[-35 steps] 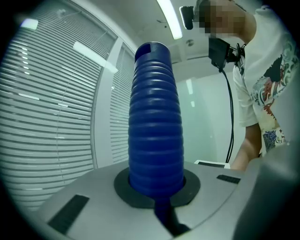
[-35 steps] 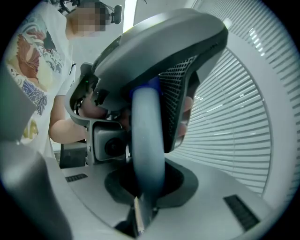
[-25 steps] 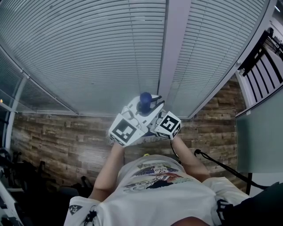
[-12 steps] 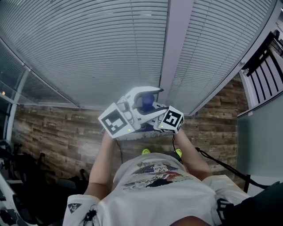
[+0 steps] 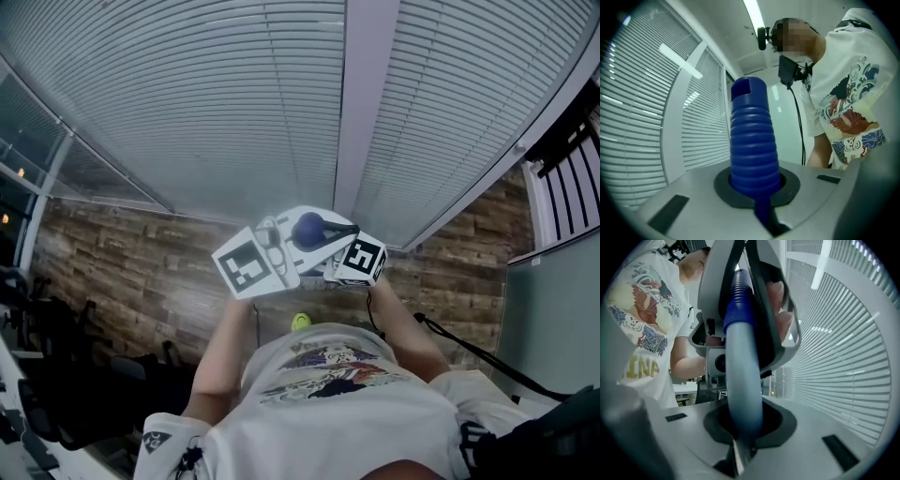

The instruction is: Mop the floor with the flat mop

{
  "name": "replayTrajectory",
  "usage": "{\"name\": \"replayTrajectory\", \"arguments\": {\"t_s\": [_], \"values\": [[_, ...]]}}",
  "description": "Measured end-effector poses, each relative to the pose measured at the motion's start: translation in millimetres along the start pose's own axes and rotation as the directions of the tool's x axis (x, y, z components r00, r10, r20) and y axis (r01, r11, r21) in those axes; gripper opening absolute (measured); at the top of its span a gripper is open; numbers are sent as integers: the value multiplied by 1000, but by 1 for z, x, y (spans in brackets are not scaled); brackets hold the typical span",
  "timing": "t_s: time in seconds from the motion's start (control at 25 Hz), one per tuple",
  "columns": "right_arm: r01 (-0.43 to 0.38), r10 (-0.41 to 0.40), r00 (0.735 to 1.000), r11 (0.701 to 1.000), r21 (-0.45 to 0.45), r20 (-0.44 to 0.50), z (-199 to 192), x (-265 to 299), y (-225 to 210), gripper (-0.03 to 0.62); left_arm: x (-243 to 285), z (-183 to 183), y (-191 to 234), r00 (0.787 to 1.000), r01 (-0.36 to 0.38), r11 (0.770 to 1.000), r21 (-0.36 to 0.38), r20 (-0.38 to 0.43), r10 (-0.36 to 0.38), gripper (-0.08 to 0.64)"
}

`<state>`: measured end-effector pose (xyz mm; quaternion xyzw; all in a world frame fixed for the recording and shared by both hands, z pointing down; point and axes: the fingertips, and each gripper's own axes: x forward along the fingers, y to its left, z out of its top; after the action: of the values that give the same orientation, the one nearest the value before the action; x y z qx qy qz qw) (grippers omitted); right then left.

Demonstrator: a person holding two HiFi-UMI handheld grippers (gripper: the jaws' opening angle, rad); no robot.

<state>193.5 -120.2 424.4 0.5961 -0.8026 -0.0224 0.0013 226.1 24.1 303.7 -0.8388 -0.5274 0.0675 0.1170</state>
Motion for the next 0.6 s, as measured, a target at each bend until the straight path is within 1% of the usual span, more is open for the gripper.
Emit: {"name": "replayTrajectory", "arguments": {"t_s": [0.08,0.12,0.2,0.28,0.36,0.48,0.56,0.6], "values": [[-35,35,999,999,24,-22,-10,-14,-6,48,15,2,11,997,-71,997,-32,7,71,8],[-56,57,998,998,31,-31,-15,-21,-7,48,22,1,16,994,-111,993,-36,-3,110,8],[-98,99,995,995,24,-30,-13,-34,-7,48,37,-3,21,982,-182,983,-26,-51,181,8],[-122,122,993,993,-4,-2,1,-46,-2,48,52,-4,22,966,-247,969,-23,-88,244,8],[-139,140,989,990,-22,37,10,-59,5,48,65,-4,19,946,-311,950,-29,-103,307,8],[-194,195,977,981,-23,80,10,-83,23,48,86,-7,6,914,-387,922,-27,-146,379,7],[-234,239,964,971,-54,114,11,-100,32,48,99,-7,0,886,-442,897,-17,-164,433,6],[-254,263,954,964,-79,142,14,-107,35,48,105,-5,-2,869,-474,880,-10,-164,466,6]]}}
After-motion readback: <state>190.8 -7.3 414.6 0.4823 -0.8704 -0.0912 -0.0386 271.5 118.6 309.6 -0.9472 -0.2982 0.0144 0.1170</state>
